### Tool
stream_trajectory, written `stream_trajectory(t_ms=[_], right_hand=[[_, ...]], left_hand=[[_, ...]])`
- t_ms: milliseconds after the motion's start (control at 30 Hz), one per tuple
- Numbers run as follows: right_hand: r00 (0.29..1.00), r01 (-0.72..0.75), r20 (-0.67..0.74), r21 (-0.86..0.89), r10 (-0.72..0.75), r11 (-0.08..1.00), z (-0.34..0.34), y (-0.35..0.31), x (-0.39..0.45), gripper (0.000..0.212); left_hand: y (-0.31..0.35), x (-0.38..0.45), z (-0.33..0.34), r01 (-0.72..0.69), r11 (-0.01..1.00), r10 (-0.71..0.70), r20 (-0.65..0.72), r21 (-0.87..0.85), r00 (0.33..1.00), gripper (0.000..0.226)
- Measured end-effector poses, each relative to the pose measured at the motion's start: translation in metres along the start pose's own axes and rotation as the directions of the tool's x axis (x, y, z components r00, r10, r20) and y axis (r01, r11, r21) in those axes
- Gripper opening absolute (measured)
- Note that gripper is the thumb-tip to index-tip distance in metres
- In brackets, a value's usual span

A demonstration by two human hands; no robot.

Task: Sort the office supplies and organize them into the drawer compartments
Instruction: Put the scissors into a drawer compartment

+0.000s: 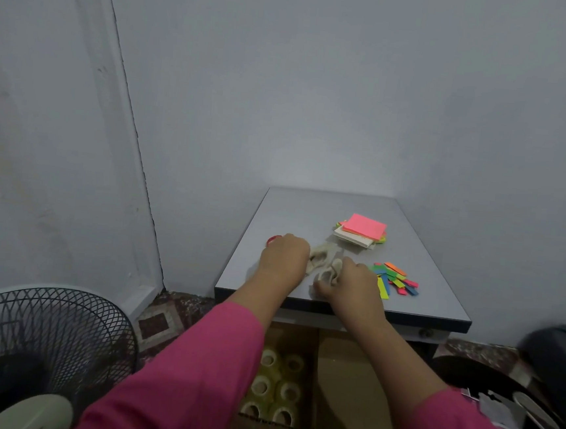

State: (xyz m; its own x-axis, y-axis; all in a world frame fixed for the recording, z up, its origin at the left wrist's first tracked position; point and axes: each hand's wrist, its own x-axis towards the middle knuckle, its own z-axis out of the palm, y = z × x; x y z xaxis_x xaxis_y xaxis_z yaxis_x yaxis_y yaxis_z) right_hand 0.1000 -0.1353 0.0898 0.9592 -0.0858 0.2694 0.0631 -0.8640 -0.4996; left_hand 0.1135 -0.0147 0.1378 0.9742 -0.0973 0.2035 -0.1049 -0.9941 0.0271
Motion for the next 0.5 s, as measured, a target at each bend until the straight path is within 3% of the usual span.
stream_trajectory(t_ms=[100,200,333,500], right_hand=[[0.999,0.034,-0.027,0.053,-0.032,0.998,-0.008,0.001,-0.012,0.041],[0.996,0.073,-0.052,0.116,-0.068,0.990,-0.018,0.003,-0.030,0.052],[0.987,0.135,-0.111,0.195,-0.115,0.971,-0.025,0.020,-0.063,0.066],[0.969,0.246,-0.093,0.242,-0.230,0.939,-0.021,0.063,-0.109,0.058]], left_hand=[[-0.001,-0.009,0.000,-0.013,1.000,0.009,-0.142,-0.025,0.990,0.012],[0.001,-0.018,0.001,0.015,0.986,-0.053,-0.223,-0.168,0.973,0.015],[0.008,-0.046,0.006,0.022,0.914,-0.127,-0.234,-0.405,0.964,0.020],[0.017,-0.104,0.025,-0.047,0.795,-0.105,-0.214,-0.604,0.971,0.010]])
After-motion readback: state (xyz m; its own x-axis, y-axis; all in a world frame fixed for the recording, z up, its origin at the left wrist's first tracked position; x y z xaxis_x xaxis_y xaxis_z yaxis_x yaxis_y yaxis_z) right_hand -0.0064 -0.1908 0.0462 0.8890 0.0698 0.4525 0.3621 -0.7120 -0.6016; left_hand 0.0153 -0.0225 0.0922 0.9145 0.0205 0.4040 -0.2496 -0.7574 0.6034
